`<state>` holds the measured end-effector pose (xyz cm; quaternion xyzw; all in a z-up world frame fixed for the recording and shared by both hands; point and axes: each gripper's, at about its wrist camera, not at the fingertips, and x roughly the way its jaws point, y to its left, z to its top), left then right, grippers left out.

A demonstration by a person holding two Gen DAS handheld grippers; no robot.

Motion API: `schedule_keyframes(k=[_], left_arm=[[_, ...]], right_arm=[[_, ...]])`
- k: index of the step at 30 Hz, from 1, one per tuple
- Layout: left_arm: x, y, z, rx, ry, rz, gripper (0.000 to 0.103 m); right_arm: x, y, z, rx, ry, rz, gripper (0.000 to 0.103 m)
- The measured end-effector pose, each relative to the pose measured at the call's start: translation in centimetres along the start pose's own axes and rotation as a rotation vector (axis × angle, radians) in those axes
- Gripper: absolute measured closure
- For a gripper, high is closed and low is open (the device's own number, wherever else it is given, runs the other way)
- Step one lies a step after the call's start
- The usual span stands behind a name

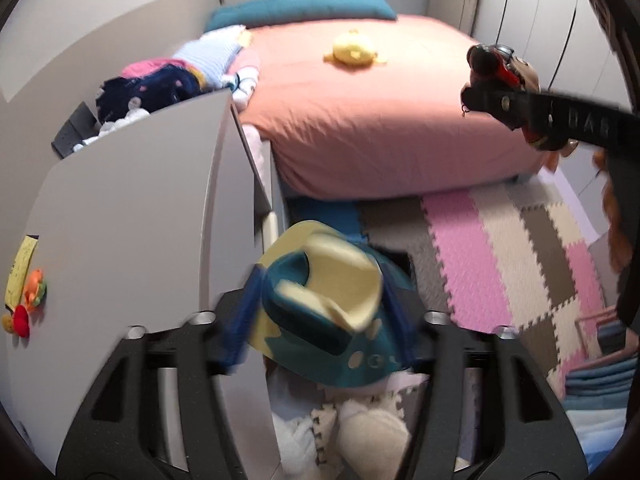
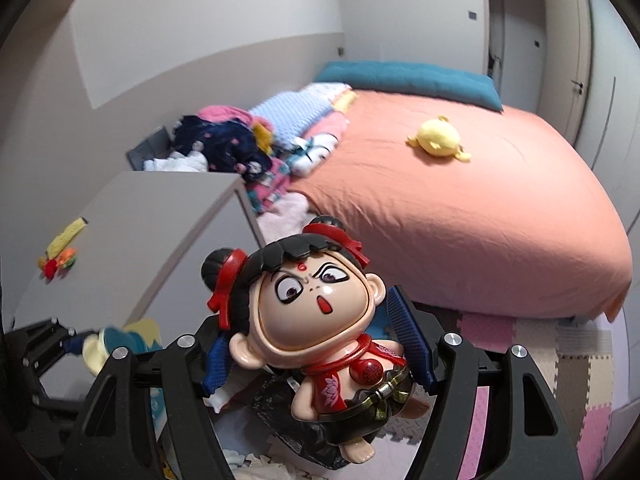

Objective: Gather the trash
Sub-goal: 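Open both tools over the trash bag to drop the teal toy and doll, then swing both open tools back over the table toward the red heart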

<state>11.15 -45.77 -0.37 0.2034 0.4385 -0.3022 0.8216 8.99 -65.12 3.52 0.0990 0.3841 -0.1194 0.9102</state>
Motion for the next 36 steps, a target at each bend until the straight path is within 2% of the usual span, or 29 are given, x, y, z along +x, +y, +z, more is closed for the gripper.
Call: schedule_keyframes(k=[1,2,6,17,25,36], left_arm=[[0.1,0.0,0.1,-0.002,-0.008,0.036,0.005],[-0.1,0.2,0.1,-0.005,-0.034,0.062,0.005],[-0.6,1.8,0.1,-0.053,-0.043,0.064,0.005],[-1.3,4.6,-0.1,-0.133,-0.047,0.066,0.005],[-1.9,5.7,-0.4,-0.139,-0.062,0.066,0.005],[-3.0,9.6,-2.5,-0.205,-0.072,0.085,0.005]], right_arm=[[0.0,-0.3,0.1,0.007,-0.022,-0.036,0.002],[-0.1,-0.5,0.2,0.009,-0.037,-0.056,0.002],[-0.6,-1.4,0.6,0.026,-0.072,-0.099,0.002],[-0.2,-1.0,0.6,0.032,-0.051,-0.086,0.002],[-0.5,1.3,1.0,0.004,-0.051,-0.063,0.002],[0.4,7.0,1.2,-0.064,-0.04,-0.024,0.002]])
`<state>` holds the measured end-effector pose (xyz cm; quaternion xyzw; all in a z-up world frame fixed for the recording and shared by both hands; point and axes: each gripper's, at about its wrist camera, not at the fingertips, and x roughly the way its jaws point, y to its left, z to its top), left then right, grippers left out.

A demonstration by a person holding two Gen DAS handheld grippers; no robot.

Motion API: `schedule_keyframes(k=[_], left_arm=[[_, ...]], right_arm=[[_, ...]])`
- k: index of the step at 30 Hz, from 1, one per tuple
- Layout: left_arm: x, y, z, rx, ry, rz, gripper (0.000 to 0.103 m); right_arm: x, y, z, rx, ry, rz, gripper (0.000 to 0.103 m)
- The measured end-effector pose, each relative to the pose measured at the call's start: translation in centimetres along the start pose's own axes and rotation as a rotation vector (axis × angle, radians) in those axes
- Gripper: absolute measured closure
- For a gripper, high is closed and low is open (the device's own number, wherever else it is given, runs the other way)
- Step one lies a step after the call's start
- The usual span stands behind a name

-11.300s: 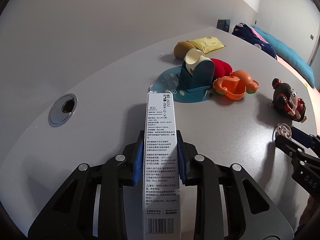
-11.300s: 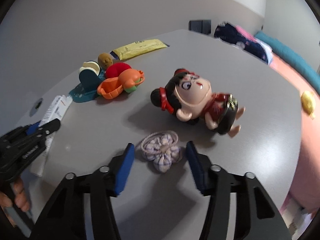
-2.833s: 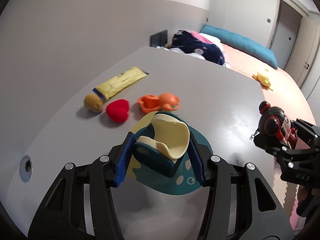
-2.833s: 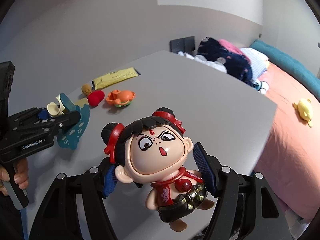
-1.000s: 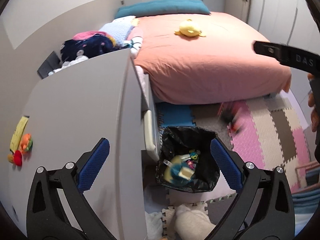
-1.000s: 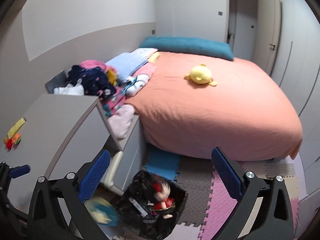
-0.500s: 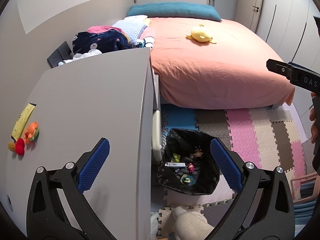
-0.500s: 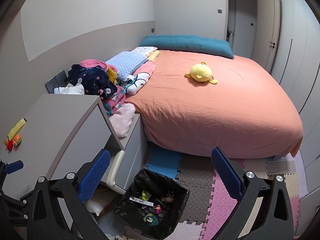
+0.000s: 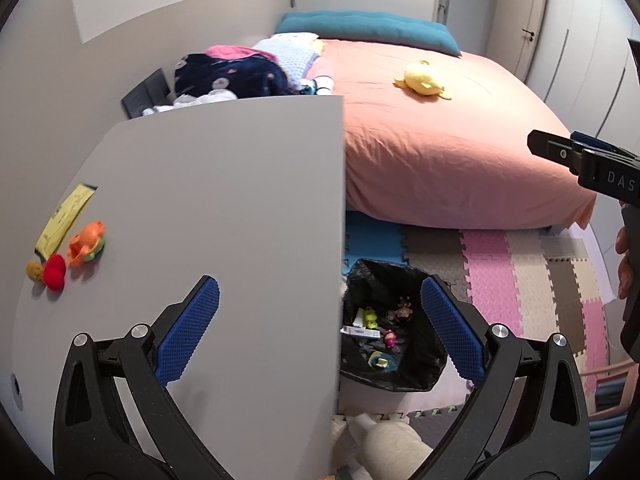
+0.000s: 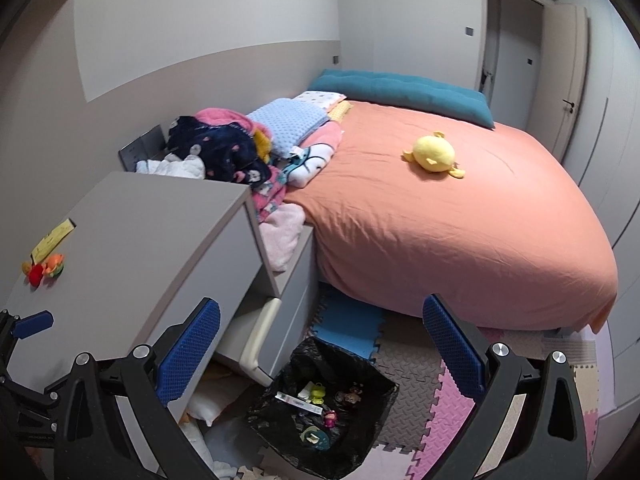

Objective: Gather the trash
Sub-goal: 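Swing both open tools back over the table toward the red heart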

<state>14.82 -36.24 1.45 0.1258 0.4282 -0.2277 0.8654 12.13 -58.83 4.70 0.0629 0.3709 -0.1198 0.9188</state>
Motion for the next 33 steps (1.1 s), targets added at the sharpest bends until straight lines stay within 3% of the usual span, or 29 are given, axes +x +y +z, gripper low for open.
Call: schedule_keyframes(k=[23,33], left_arm=[[-1.8,14.2,-4.5,-0.221,0.001,0.114,0.005],[-1.9,20.0,-6.0,-0.325,-0.028,0.19,0.005]], right_arm=[[2.9,16.2,-0.1,-0.186,0.031,0.194,0.002],[3.7,22.2,-0.4,-0.243,0.044,0.317,0.002]])
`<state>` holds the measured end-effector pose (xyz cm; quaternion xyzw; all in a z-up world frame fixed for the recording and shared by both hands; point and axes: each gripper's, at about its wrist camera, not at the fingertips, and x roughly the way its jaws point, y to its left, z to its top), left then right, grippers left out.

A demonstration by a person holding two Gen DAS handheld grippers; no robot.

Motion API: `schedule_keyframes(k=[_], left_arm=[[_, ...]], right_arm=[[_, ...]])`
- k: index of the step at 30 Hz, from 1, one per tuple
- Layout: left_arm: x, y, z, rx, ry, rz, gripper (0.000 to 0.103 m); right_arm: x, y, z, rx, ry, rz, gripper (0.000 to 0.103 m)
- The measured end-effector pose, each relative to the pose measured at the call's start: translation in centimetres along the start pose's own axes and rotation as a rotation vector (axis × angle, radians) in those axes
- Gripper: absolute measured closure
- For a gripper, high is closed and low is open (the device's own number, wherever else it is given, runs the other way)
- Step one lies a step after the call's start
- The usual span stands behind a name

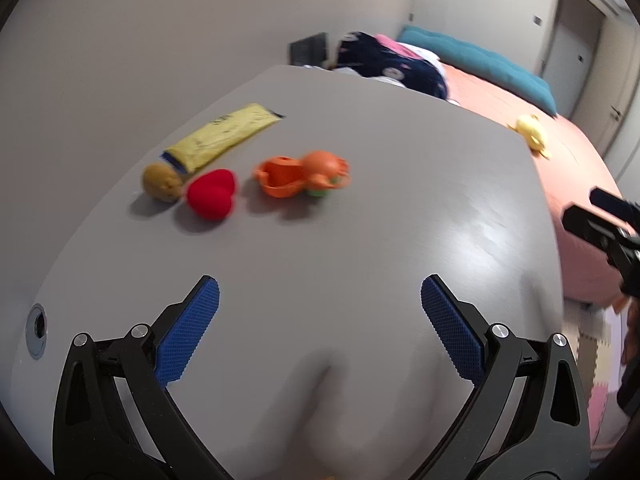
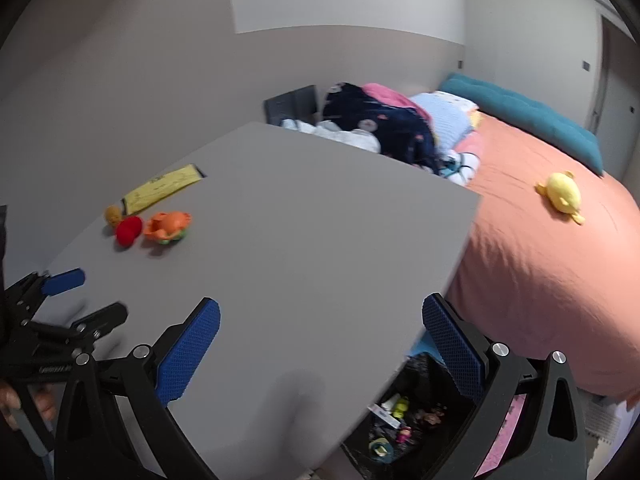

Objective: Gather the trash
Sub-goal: 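Swing both open tools back over the table toward the red heart, then grasp the red heart plush with the left tool while the right tool grasps the orange plastic toy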

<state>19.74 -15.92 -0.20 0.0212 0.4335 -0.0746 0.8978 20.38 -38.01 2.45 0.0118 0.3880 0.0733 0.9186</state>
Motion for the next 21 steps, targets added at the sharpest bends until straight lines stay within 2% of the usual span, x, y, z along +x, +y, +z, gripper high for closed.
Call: schedule_keyframes(k=[5,8,14,21], left_arm=[[0.9,3.0,1.1,-0.072,-0.02,0.058,0.008],[1.6,4.4,1.7,-0.107,-0.015,0.062,0.01],[3.3,6.4,2.5,-0.136,0.004,0.084,0.021],[5.5,7.4,3.5,-0.139,0.022,0.092,0.024]], right_arm=[[0.9,1.4,0.7,-0.022,0.003,0.026,0.002],[1.7,2.1,1.1,-0.029,0.012,0.048,0.002],[3.4,3.3,1.6,-0.057,0.03,0.07,0.002],[5.7,4.5,2.4,-0.067,0.054,0.097,0.002]])
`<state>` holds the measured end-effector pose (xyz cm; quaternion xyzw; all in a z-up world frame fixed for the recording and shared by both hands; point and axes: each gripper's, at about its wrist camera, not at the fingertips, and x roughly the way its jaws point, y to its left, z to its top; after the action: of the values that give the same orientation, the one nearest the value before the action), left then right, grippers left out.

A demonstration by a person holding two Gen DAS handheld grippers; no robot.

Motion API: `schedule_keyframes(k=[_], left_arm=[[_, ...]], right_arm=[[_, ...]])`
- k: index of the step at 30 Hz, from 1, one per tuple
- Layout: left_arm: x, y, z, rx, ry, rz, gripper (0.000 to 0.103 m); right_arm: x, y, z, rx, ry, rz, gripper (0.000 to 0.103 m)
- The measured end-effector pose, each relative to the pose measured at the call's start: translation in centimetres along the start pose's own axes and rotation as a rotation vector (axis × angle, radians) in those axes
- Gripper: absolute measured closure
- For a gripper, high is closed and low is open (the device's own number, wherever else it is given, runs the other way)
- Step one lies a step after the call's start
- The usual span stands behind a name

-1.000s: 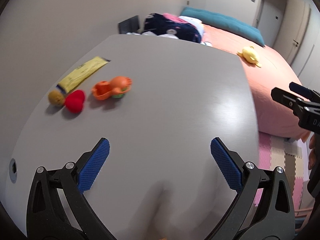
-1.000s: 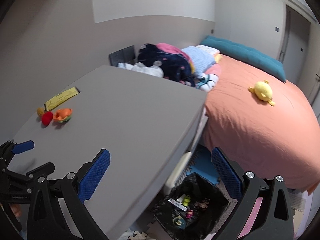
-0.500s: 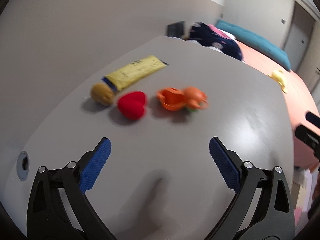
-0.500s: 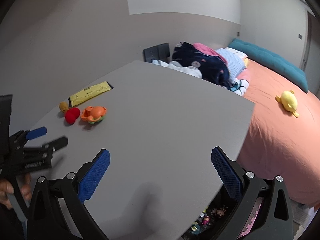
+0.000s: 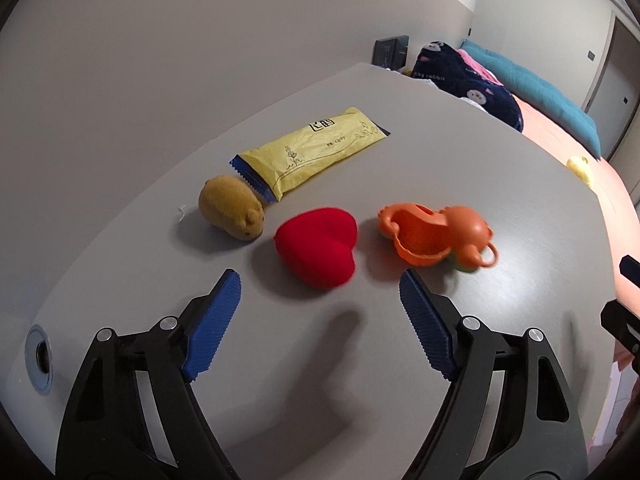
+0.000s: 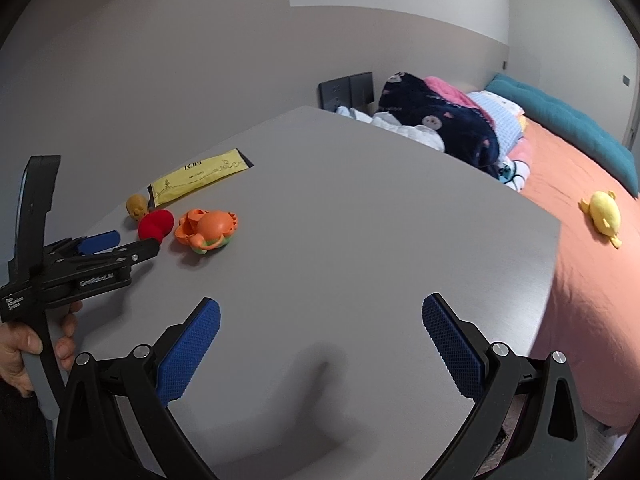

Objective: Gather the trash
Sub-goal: 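Grasp the red heart plush with the left tool while the right tool grasps the orange plastic toy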

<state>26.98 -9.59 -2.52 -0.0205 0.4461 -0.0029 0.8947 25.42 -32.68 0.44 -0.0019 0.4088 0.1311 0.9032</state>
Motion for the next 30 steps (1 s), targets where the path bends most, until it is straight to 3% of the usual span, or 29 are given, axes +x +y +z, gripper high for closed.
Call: schedule_keyframes(k=[8,10,12,15,22,30], left_arm=[[2.3,0.2,1.3,0.007,0.018,-0.001,0.032],[2.6,0.1,1.5,0.021,0.015,0.001,0.04],[2.7,0.0,1.7,0.039,0.009,0.007,0.057],[2.5,0.4,1.7,0.031,0.008,-0.021,0.057],[1.2,2.3,0.5,0.022,-0.008,0.02,0.057],[1.1,3.3,0.1,0.027,0.004,-0.001,0.057]], right_arm=[[2.1,0.8,1.2,-0.016,0.015,0.025,0.002],[2.6,1.1,1.5,-0.026,0.021,0.032,0.002],[3.1,1.6,1.8,-0.041,0.027,0.037,0.002],[3.9,2.7,2.2,-0.069,0.035,0.051,0.002],[6.3,6.0,2.9,-0.114,0.064,0.101,0.002],[9.4,8.5,3.8,-0.16,0.094,0.079,0.002]])
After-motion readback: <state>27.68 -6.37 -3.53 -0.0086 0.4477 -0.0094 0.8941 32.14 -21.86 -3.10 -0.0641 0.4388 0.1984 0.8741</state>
